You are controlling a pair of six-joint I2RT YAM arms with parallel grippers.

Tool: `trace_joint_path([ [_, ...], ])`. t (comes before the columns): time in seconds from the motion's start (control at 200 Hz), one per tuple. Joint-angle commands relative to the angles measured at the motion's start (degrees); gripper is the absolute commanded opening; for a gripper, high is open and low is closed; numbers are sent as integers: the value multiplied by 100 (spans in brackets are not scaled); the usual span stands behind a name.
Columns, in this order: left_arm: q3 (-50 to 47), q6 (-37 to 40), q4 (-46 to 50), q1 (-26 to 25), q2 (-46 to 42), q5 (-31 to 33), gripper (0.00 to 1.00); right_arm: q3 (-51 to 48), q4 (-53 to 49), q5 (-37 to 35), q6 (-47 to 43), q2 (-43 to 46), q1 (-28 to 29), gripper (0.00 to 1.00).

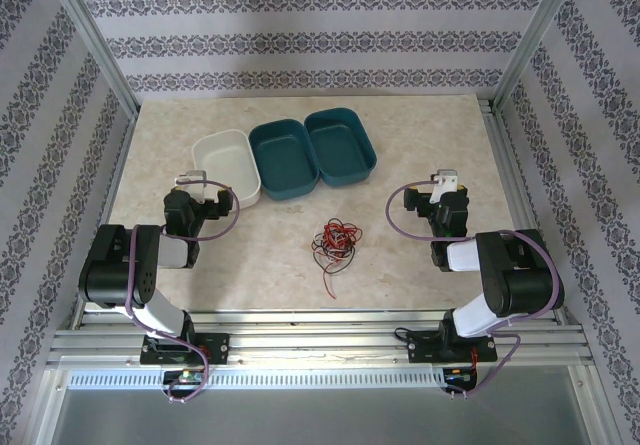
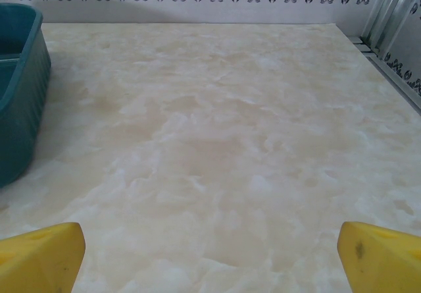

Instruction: Untangle the cables

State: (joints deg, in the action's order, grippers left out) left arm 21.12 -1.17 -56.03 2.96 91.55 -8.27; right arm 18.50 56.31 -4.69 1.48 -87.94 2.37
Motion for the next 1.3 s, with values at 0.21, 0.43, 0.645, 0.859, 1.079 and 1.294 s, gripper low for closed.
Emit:
trace_joint_path([
  [0.21,54,187,100,-57,-38,-296,99,83,20,46,19,-30,-55,98],
  [0.43,58,188,94,-55,-38,-297,99,83,20,46,19,-29,-53,98],
  [0.645,58,187,99,-54,-40,-293,99,83,20,47,13,-21,-53,98],
  [0.859,58,187,94,-59,-41,-294,99,83,9,55,14,-30,-53,98],
  [1.079,81,143,131,-46,-29,-218,99,81,32,26,11,-11,-53,98],
  [1.294,-387,-115,-775,-59,-39,553,99,83,-401,-438,167,663,-53,98],
])
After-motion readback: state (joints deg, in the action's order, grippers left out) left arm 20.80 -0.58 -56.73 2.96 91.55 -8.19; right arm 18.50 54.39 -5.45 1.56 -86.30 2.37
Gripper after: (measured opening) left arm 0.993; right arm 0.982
